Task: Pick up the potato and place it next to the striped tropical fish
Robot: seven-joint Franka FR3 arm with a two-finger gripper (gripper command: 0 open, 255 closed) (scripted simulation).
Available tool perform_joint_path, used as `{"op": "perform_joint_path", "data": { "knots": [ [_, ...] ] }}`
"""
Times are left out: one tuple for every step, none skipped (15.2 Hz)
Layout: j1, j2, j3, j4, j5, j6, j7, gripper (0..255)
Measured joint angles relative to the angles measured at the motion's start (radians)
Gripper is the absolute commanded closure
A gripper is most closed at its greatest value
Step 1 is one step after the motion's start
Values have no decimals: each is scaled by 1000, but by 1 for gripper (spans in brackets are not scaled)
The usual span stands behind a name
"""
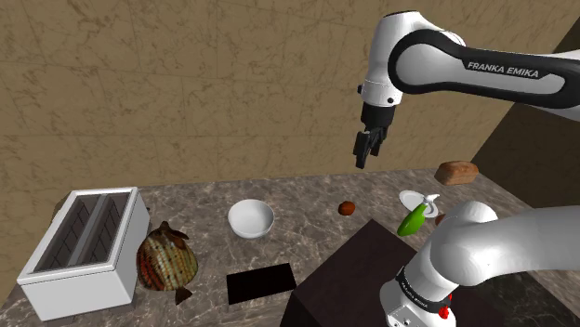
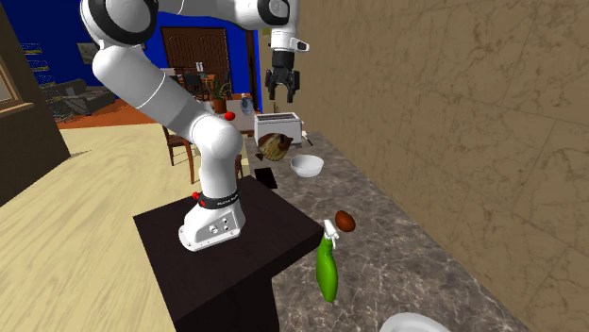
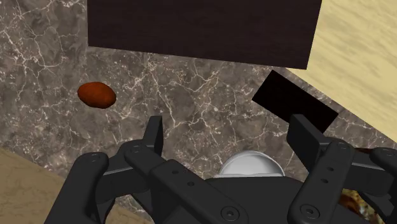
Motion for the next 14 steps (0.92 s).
{"op": "perform_joint_path", "data": {
  "knots": [
    [0,0,0,0,0,0,0,0],
    [0,2,-11,-7,-5,6,-18,0],
    [-1,11,-29,-18,-15,20,-48,0],
    [-2,17,-52,-32,-28,34,-85,0],
    [-4,28,-77,-47,-42,54,-125,0],
    [-6,33,-103,-68,-56,73,-167,0],
    [-8,44,-127,-80,-69,90,-208,0],
    [-9,68,-151,-86,-81,113,-248,0],
    [-12,89,-177,-90,-96,130,-291,0],
    [-13,104,-200,-105,-108,152,-330,0],
    [-13,122,-220,-108,-117,166,-368,0],
    [-18,146,-249,-118,-134,193,-414,0],
    [-16,171,-269,-125,-141,218,-451,0],
    [-17,206,-293,-119,-151,241,-493,0]
  ]
}}
